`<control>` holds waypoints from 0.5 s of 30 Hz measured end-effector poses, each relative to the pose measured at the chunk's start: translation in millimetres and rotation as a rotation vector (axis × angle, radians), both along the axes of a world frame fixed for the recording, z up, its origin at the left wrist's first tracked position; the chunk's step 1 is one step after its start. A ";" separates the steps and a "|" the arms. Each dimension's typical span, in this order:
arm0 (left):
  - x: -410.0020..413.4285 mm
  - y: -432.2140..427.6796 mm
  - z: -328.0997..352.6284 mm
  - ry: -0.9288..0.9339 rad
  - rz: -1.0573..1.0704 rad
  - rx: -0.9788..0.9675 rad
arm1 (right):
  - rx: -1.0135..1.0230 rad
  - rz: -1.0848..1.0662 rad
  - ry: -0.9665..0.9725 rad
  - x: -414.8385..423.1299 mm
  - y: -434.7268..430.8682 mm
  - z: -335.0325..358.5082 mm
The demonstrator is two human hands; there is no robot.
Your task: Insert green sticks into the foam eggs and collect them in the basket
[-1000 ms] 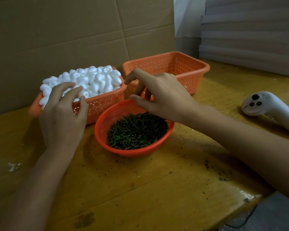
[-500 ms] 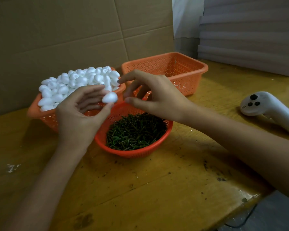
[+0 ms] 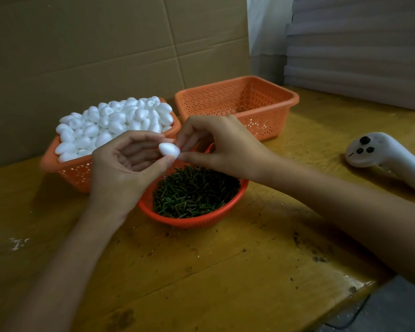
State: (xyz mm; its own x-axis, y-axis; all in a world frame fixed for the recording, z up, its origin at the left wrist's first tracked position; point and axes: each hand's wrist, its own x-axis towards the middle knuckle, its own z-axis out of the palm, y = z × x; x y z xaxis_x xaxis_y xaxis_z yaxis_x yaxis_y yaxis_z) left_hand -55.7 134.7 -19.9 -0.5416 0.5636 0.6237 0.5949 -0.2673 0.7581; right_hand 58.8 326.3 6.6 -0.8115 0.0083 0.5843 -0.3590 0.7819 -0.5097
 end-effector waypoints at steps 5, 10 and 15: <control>2.5 2.2 -0.7 -0.061 -0.006 0.007 | -0.040 -0.003 -0.019 -0.3 -0.7 -1.9; 2.7 1.8 1.2 -0.107 -0.007 -0.001 | -0.051 -0.025 -0.027 -0.3 -2.8 -3.0; 3.4 1.1 3.3 -0.113 -0.036 -0.013 | -0.046 -0.062 -0.036 0.0 -4.4 -2.8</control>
